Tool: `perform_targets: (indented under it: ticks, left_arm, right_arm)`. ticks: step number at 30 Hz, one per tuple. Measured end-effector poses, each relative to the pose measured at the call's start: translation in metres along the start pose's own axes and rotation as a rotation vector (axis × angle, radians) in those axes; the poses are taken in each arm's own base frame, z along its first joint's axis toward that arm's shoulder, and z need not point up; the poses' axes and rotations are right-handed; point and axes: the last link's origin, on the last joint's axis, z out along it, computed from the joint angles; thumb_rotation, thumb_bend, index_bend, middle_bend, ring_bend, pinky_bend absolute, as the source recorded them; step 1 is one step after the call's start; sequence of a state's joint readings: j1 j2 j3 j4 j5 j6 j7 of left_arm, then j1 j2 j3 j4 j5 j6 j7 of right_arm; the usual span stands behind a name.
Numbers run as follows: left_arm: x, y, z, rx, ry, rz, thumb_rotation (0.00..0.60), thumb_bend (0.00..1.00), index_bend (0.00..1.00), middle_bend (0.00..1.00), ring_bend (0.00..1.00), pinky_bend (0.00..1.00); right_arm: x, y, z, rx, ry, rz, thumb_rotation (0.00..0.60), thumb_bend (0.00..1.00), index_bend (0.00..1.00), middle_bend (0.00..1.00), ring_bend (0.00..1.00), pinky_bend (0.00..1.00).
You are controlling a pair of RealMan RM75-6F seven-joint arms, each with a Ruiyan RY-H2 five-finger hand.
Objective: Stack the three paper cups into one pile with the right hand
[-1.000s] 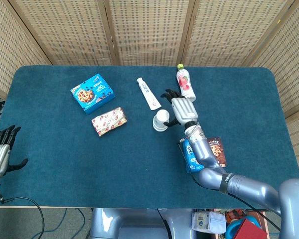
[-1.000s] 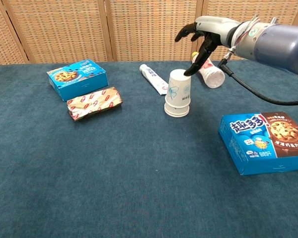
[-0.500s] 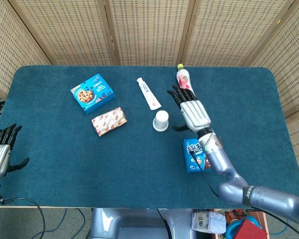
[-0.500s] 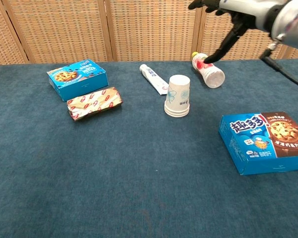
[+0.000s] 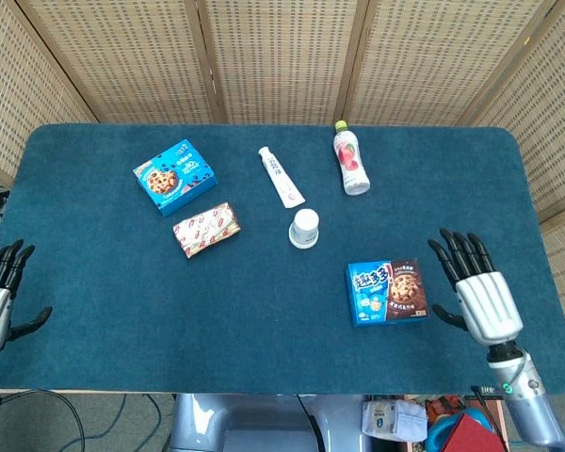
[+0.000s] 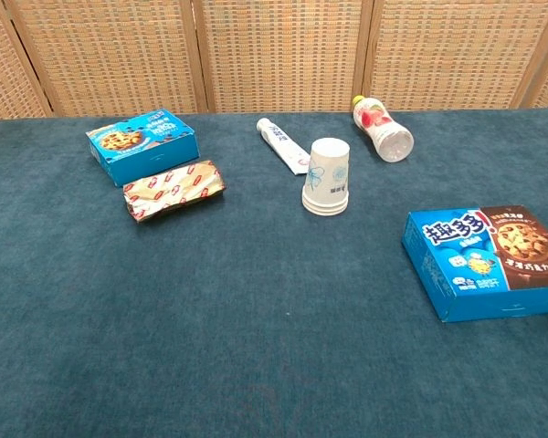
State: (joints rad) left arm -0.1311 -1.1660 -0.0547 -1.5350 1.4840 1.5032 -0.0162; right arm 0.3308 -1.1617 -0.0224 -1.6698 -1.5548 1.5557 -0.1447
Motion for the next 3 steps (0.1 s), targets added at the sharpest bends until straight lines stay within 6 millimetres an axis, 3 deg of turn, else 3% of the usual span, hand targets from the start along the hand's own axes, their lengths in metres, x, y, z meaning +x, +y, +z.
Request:
perform_targets:
  ticks: [3]
  left_arm:
    - [0.0017,0.0000,-0.0026,0.005,0.022,-0.001,0.600,0.24,0.00,0.00,0.00,0.00]
  right_arm:
    - [-0.0020,0.0046,-0.0158,-0.017,0.002,0.001,0.600,0.00,0.00,0.00,0.00,0.00]
